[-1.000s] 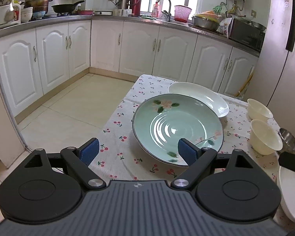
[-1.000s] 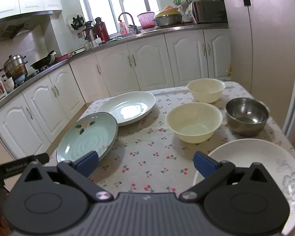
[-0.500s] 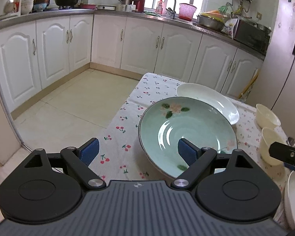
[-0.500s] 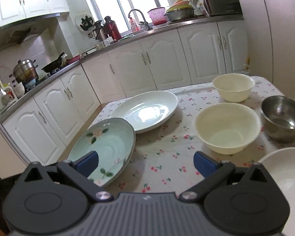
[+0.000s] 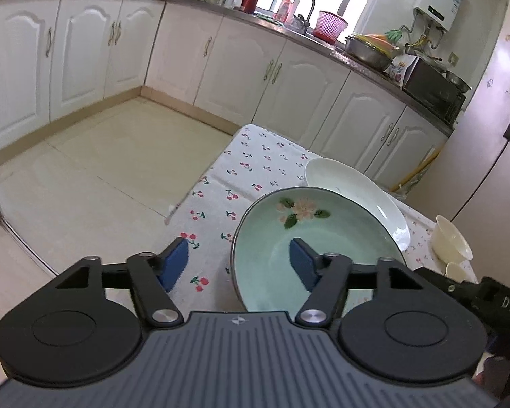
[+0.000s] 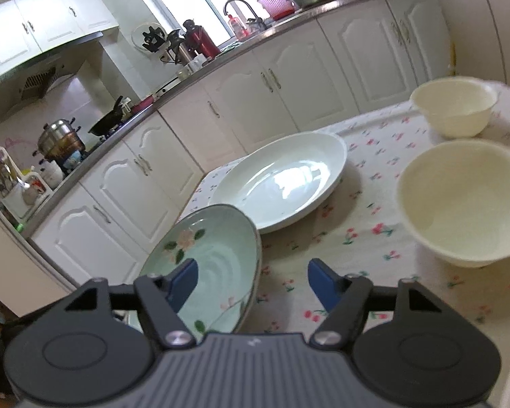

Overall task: Organize plates and bowls
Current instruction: 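Close the left gripper on the rim of the green plate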

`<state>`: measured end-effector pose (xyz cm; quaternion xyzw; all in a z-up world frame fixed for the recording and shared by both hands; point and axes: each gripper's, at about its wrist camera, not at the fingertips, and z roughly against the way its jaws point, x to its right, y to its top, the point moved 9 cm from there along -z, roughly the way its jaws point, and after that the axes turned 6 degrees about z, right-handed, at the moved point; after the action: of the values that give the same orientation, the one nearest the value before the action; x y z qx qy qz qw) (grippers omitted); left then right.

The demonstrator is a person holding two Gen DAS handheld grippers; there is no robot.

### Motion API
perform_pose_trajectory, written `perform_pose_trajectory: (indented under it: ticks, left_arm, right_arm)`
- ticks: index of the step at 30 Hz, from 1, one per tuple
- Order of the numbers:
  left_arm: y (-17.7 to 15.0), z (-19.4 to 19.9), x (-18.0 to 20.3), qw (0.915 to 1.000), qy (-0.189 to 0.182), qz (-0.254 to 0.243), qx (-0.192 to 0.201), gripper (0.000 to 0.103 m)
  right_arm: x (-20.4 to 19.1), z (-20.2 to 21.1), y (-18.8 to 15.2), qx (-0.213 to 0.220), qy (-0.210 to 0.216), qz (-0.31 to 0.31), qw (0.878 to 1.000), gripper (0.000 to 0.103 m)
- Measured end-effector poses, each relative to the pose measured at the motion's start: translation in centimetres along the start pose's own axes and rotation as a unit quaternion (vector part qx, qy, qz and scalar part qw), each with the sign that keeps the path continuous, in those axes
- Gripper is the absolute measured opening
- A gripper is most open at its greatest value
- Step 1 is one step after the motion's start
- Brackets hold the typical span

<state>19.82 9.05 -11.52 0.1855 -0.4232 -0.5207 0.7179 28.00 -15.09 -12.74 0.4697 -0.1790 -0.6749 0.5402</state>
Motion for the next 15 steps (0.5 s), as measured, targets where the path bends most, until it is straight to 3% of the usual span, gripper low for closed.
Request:
perform_pose_trajectory:
  ticks: [11,15]
  left_arm:
    - [-0.5,-2.2,0.6,0.9996,-0.016,-0.002,-0.025,0.047]
    - [-0.6,-2.1,1.1,0.9992,-0.026,-0.011,-0.027,0.044]
  right_arm:
    - [-0.9,-1.1,-0.2,-0.009,0.035,-0.023,0.999,0.072]
    - [-1.7,-1.2,0.0,-0.005,0.048,-0.017,0.999,0.073]
